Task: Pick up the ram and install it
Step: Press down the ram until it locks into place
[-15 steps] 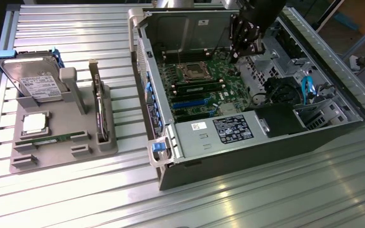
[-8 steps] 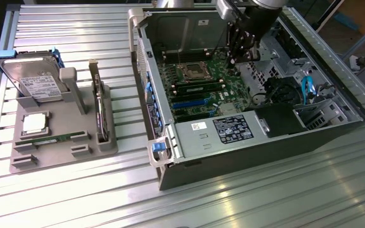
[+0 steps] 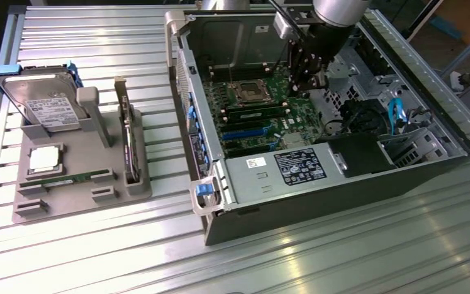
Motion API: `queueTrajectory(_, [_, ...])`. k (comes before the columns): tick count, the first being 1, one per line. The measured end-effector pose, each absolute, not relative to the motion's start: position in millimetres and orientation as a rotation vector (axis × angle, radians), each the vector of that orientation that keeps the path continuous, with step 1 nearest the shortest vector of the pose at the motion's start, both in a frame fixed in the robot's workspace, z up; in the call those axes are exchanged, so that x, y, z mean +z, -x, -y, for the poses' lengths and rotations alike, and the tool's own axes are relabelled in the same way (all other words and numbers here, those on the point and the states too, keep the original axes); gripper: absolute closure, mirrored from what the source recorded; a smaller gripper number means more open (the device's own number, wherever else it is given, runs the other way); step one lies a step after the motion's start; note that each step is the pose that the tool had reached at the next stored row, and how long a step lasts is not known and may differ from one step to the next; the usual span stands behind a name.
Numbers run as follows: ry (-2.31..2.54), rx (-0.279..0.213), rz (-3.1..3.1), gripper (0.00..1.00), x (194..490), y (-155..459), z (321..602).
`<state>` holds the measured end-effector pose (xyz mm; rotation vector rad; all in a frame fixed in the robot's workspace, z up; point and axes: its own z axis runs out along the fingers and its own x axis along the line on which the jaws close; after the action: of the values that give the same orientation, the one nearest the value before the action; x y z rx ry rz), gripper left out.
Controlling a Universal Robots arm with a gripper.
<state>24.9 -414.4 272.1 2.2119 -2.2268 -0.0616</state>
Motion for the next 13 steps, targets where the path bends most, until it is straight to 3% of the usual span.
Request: queueTrajectory(13, [-2.212, -0.062, 2.227, 0.89, 246, -25, 414])
